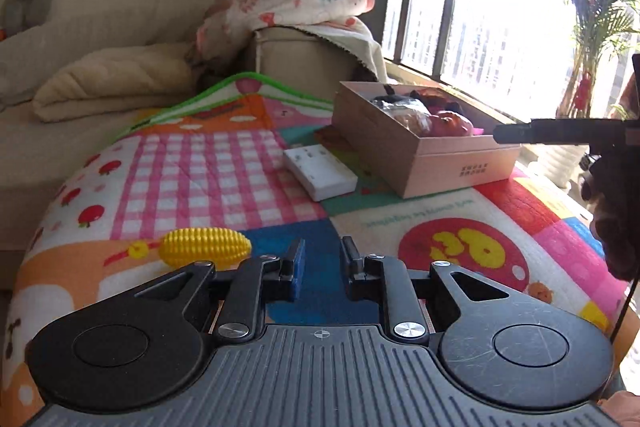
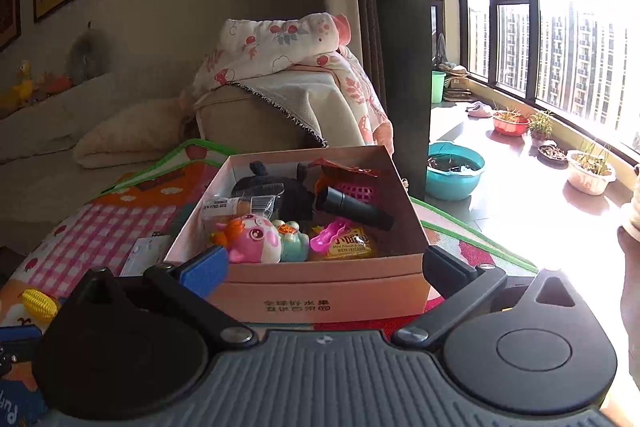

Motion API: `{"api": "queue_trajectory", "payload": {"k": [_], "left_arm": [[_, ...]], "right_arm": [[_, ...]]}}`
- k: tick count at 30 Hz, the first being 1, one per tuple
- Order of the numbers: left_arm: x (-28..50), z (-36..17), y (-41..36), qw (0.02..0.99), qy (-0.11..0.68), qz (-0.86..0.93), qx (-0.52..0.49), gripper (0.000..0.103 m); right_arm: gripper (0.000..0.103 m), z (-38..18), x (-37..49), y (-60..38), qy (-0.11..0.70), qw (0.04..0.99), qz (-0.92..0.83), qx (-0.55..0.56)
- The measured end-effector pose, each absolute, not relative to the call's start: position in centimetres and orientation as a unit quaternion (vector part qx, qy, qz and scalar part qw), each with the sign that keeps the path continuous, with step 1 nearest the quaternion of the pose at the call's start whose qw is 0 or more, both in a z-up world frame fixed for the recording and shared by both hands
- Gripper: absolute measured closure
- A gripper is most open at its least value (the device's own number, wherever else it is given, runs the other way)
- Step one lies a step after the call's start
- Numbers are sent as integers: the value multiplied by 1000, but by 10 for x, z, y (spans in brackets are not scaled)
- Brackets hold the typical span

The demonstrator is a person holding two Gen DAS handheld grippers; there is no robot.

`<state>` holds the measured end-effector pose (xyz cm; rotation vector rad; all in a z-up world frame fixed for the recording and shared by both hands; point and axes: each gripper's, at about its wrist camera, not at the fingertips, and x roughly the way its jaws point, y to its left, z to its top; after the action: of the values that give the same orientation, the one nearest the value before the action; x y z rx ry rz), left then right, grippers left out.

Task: Organize objects
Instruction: 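Lower the black stick into the box and open the right tool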

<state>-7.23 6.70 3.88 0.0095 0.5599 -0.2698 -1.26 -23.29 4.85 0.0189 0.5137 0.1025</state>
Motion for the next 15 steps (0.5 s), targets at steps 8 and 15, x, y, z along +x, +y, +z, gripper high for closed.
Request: {"api": "queue_trajectory", "payload": {"k": [8,15], "left_arm": [[-52,58,120,962,265,-47,-38,82],[6,54,75,932,312,-141,-118,82]], "right_arm": [[0,17,-39,-181,263,957,107,-63],[0,17,-41,-185,256,961,93,-48]]}}
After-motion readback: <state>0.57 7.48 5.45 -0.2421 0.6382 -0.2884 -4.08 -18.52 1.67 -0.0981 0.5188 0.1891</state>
